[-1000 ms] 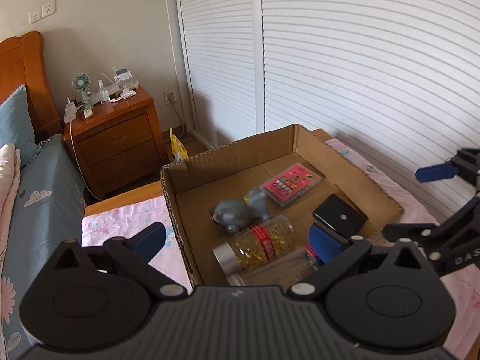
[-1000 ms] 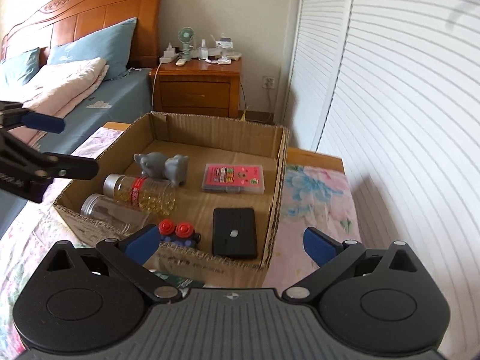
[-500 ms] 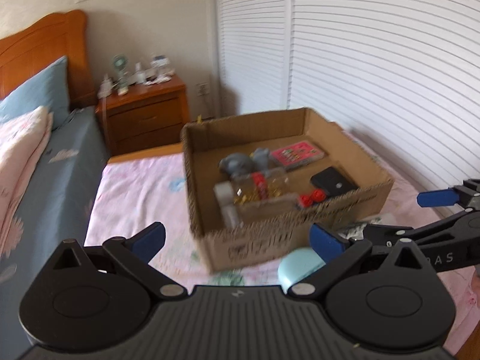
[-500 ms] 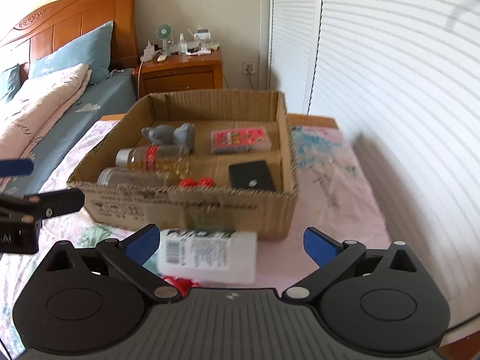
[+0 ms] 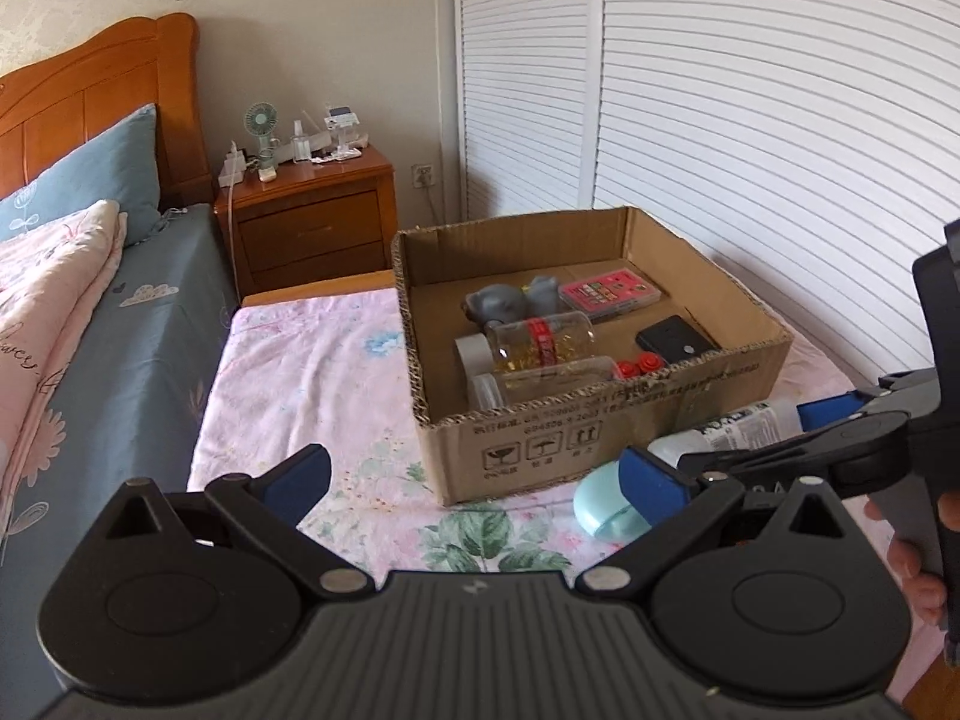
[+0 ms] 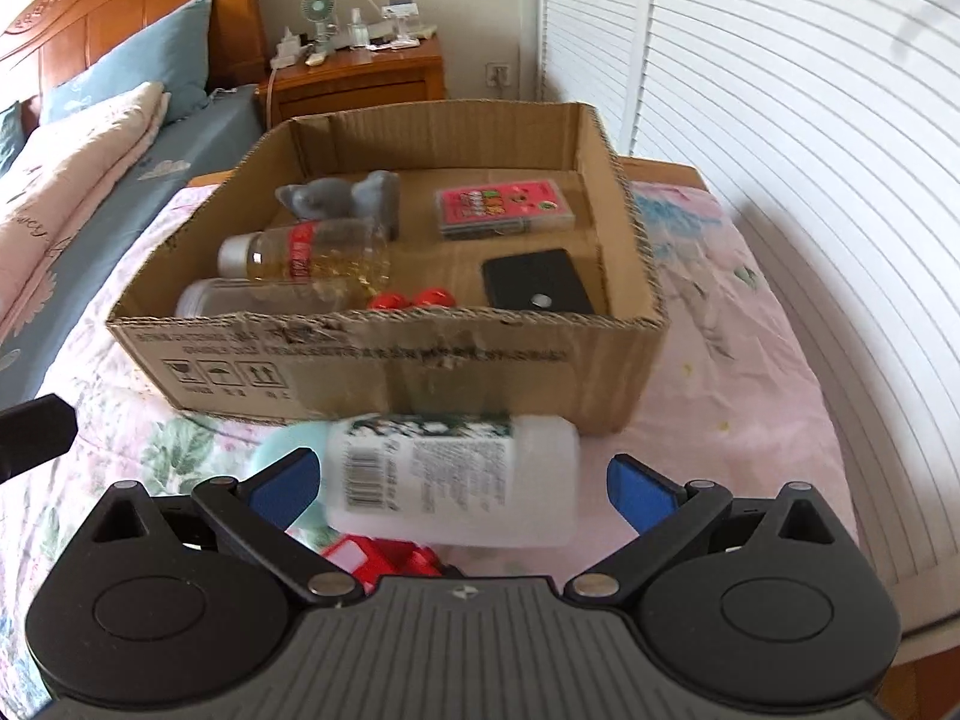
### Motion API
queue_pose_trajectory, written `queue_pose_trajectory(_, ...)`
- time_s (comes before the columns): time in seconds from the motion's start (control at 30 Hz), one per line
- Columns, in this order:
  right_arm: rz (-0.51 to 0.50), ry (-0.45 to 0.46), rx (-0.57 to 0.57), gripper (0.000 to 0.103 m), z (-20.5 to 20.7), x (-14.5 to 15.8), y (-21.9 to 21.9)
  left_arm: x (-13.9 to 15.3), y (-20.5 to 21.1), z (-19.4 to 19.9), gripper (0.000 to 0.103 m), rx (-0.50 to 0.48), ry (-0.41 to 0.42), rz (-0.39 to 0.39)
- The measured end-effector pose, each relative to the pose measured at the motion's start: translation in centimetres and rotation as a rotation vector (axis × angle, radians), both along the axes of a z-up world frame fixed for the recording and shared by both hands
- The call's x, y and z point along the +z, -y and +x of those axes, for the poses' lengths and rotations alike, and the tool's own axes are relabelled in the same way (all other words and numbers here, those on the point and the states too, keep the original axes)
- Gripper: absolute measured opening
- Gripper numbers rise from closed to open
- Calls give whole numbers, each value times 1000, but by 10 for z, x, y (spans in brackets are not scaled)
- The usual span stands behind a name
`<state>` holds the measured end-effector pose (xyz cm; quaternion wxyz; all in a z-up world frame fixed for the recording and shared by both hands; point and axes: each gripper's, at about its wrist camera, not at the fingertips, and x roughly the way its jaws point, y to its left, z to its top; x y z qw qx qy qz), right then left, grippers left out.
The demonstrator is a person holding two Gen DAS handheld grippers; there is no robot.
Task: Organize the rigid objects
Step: 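Move the left tool to the tape dispenser while the right tool nears the white swab container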
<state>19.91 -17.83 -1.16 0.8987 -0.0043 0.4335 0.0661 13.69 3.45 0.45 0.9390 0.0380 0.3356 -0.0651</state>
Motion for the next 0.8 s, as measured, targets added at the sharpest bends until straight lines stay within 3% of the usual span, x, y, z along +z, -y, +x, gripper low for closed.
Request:
queue_pose_trajectory(0.33,44,-41,-90,103,-12,-17,52,-16,25,0,102,-91,-53,-11)
queue_pose_trajectory(0.5,12,-77,-138,103,-17,-36,70,-26,41,-3,102,-161,-94,-23)
queue_pose_trajectory(0.67,-83,-60,-65,103,-23,-42,64,-38,59,-6,102,-214,-147,-6)
queue_pose_trajectory(0.8,-72,-45,-46,103,-24,-41,69,-49,75,-14,102,-280,-188,15)
